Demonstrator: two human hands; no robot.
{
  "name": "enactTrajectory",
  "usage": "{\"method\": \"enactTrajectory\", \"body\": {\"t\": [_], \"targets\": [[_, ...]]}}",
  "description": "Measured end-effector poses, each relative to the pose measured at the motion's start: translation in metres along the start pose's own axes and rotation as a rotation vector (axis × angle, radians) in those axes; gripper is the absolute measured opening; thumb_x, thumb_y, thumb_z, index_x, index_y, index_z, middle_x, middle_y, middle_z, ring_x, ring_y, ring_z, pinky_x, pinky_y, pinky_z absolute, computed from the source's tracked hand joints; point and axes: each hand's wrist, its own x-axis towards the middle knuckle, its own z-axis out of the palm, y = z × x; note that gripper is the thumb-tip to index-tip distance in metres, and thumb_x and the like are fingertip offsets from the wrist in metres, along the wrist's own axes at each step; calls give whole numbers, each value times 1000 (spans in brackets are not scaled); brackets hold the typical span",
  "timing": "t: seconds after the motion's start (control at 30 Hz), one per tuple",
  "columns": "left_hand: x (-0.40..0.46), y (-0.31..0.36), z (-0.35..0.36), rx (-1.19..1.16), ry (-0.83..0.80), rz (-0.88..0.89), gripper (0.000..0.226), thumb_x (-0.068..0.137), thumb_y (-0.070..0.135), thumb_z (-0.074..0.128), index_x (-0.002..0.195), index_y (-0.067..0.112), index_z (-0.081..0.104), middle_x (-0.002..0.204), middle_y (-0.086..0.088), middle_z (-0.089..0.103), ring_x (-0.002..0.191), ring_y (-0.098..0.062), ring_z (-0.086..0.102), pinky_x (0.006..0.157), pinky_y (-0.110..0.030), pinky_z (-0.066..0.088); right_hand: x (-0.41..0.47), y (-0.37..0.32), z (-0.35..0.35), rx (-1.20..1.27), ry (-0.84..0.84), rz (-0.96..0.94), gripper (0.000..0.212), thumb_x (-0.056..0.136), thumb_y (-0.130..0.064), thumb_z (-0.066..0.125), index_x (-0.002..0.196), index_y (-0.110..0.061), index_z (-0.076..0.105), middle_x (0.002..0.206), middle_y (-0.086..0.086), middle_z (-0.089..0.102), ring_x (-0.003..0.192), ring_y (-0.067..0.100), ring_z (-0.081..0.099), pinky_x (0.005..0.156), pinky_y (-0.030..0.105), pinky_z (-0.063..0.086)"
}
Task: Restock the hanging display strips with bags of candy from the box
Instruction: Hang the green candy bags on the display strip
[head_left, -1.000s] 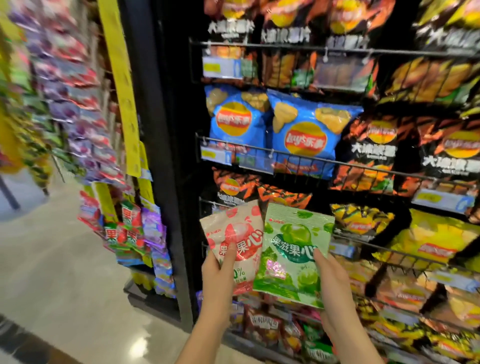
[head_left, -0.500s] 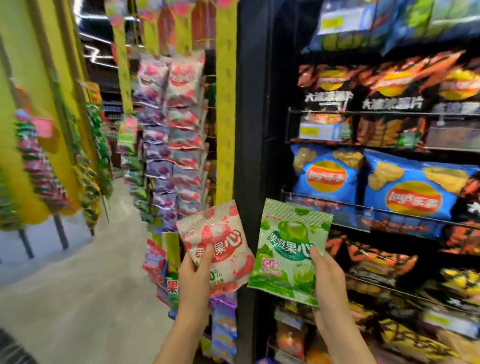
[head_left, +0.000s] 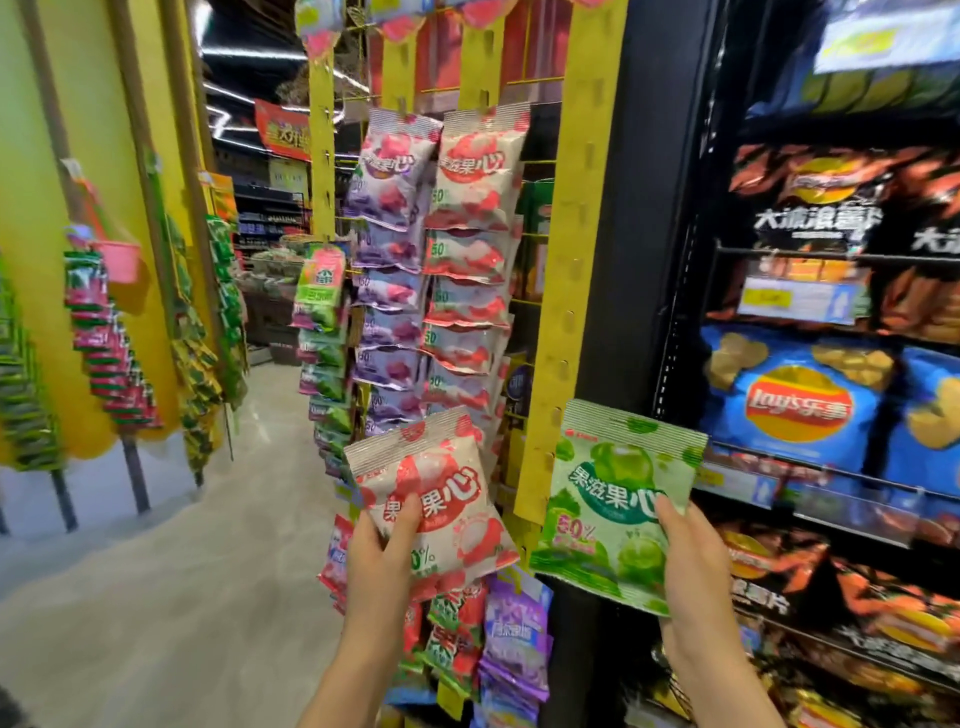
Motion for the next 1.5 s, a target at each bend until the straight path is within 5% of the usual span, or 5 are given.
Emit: {"method": "enactTrajectory", "body": {"t": [0.2, 0.4, 0.6, 1.13, 1.5], "targets": [[69, 10, 16, -36, -105, 123, 37, 89, 29, 59, 125, 26, 52, 116, 1, 66, 106, -20, 64, 90, -47, 52, 53, 9, 39, -12, 12, -96, 16, 96, -20, 48, 101, -21, 63, 108, 6, 68, 106, 25, 63, 97, 50, 46], [129, 36, 41, 29, -129, 254, 60, 86, 38, 61, 138, 30, 32, 142, -3, 43, 129, -21, 44, 108, -48, 37, 102, -4, 71, -19, 43, -248, 15, 96, -12, 47, 93, -22, 58, 97, 5, 68, 75, 4, 67, 59, 15, 54], [162, 88, 65, -37, -228, 455, 56, 83, 26, 63, 125, 46, 31, 98, 1, 55, 55, 8, 48, 63, -15, 42, 124, -34, 95, 18, 103, -481, 35, 91, 1, 50, 94, -32, 38, 91, 3, 64, 68, -4, 66, 54, 12, 51], [257, 199, 115, -171, -498, 740, 62, 86, 17, 64, 134, 40, 33, 143, 2, 39, 117, -7, 49, 95, -12, 43, 134, -96, 146, -193, 264, -792, 51, 94, -13, 53, 104, -62, 54, 125, 5, 60, 117, 20, 57, 99, 52, 45], [292, 254, 151, -128, -526, 820, 53, 88, 12, 62, 135, 16, 36, 105, 13, 49, 85, 2, 50, 73, -11, 43, 133, -112, 149, -182, 376, -799, 46, 92, -7, 54, 118, -44, 45, 118, -2, 60, 106, -3, 57, 84, 15, 48]]}}
